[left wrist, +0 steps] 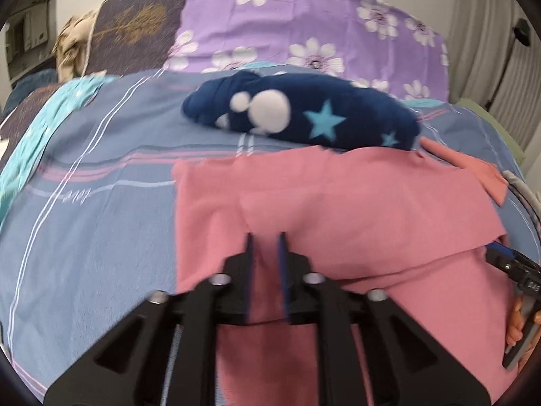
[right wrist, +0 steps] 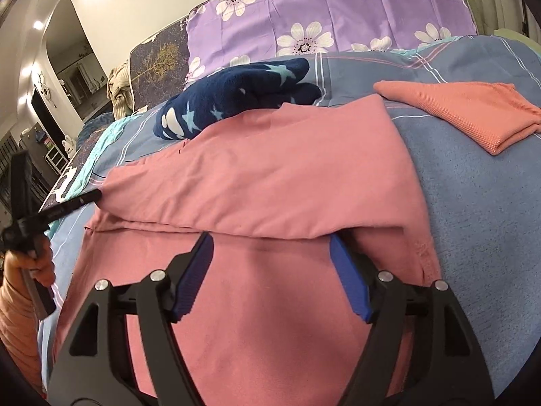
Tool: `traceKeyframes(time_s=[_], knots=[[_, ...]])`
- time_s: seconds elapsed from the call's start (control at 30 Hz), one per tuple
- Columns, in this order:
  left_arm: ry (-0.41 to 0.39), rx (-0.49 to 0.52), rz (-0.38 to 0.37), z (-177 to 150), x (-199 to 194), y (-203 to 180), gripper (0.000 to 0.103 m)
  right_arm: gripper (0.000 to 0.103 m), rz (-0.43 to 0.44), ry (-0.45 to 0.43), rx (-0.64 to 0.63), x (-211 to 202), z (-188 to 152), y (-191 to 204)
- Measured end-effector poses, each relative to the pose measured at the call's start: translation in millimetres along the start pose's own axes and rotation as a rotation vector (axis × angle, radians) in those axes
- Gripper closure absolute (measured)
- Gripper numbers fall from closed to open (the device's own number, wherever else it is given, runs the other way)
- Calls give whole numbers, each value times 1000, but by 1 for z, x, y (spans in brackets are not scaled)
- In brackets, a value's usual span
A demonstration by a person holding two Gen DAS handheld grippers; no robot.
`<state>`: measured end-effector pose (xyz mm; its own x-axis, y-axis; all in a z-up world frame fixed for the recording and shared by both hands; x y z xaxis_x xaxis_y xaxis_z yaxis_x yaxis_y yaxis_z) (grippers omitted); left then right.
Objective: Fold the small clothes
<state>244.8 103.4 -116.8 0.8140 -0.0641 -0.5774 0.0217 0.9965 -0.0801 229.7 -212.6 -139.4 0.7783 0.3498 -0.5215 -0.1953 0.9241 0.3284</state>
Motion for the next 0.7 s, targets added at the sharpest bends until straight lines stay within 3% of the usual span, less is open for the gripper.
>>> traceKeyframes(time_s=[0.17,0.33,0.37,0.43,0.47,0.57,0.7], knots=[[-27,-42,1,6,-2,14,57,28,-2,9,-8,1,-1,1],[24,-25,-2,10,22,5,56,25,-5,17,-19,3,-2,3],[30,-17,-4,11,27,2,58,25,-5,18,-19,3,-2,2],[28,22,-14,14,34,-7,97,25,-5,20,-19,3,-2,2],[28,42,-17,16,35,-12,102,25,-4,20,-17,3,-2,2],[-58,88,25,27,18,-19,102,25,-3,19,-16,3,-2,2],[-77,86,72,26,15,-3,101,24,-4,20,-19,3,-3,2]])
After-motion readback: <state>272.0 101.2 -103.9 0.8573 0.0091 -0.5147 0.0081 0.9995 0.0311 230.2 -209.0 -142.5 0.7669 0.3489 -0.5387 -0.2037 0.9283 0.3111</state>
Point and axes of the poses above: each gripper's, at about its wrist camera, not at the fingertips, and x roughly the way its jaws point, y to its left, z to its top, the point moved 4 cm from there along x, roughly the way its jaws point, and after that the axes turned 11 degrees about -y, right-handed, at the moved point
